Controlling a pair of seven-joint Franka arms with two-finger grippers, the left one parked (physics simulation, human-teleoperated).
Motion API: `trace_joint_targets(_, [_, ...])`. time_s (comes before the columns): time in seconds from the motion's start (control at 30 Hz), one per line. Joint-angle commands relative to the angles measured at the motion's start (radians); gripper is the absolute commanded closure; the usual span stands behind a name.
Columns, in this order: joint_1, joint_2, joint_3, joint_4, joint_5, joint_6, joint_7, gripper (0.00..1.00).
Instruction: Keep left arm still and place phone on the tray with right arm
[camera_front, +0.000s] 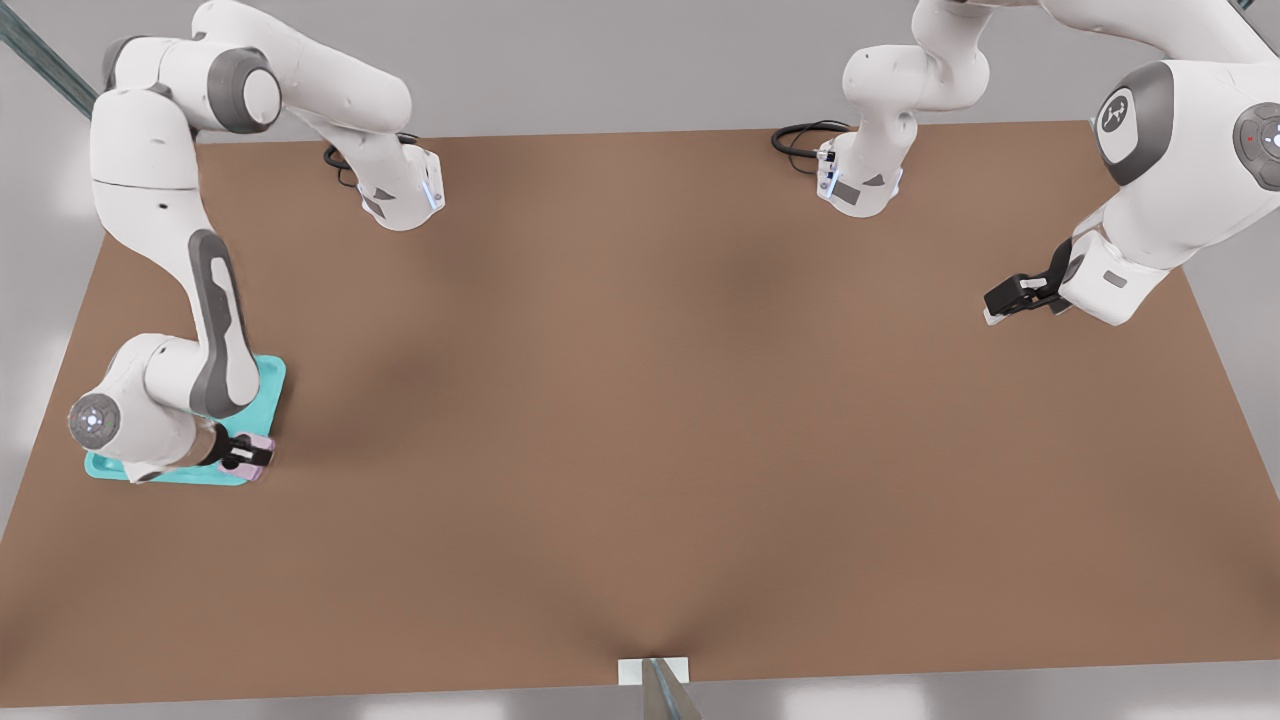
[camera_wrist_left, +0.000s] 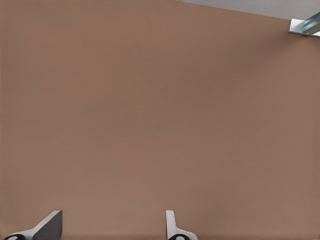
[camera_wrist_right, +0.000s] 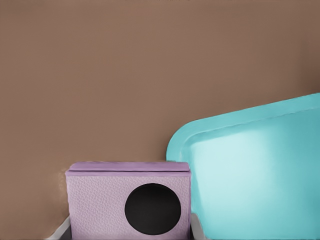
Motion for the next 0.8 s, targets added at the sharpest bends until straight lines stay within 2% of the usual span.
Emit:
trace_joint_targets(0.0, [-0.096, 0.002, -0.001, 0.008, -0.036, -0.015, -0.496, 0.32])
trace_joint_targets(0.03, [-0.144, 0.009, -0.001, 0.008, -0.036, -0.002, -0.546, 0.32])
trace_joint_targets(0.07, [-0.164, 0.011, -0.001, 0.008, -0.033, -0.005, -0.545, 0.12])
trace_joint_targets(0.1, [-0.167, 0.011, 0.001, 0.006, -0.03, -0.012, -0.542, 0.0])
trace_joint_targets(0.2, [-0.158, -0.001, 0.01, 0.008, -0.03, -0.015, -0.533, 0.0])
trace_joint_targets(0.23, [-0.154, -0.006, 0.039, 0.057, -0.028, -0.03, -0.527, 0.0])
trace_joint_targets(0.3, [-0.15, -0.006, 0.145, 0.248, -0.034, -0.179, -0.439, 0.0])
trace_joint_targets(0.33, [-0.127, -0.012, 0.257, 0.295, -0.066, -0.194, -0.326, 0.0])
trace_joint_targets(0.37, [-0.116, -0.066, 0.4, 0.299, -0.151, -0.208, -0.154, 0.0])
trace_joint_targets(0.43, [-0.118, -0.173, 0.596, 0.318, -0.158, -0.312, -0.02, 0.0])
trace_joint_targets(0.47, [-0.109, -0.219, 0.645, 0.316, -0.157, -0.34, 0.056, 0.0])
trace_joint_targets(0.5, [0.156, -0.345, 0.387, 0.308, -0.142, -0.465, 0.063, 0.0])
trace_joint_targets(0.53, [0.413, -0.388, 0.046, 0.305, -0.005, -0.538, 0.046, 0.0])
trace_joint_targets(0.57, [0.419, -0.385, 0.044, 0.308, 0.004, -0.561, 0.047, 0.0])
trace_joint_targets(0.63, [0.496, -0.348, -0.037, 0.344, 0.004, -0.547, 0.047, 0.0])
trace_joint_targets(0.77, [0.497, -0.331, -0.073, 0.328, 0.009, -0.536, 0.044, 0.0])
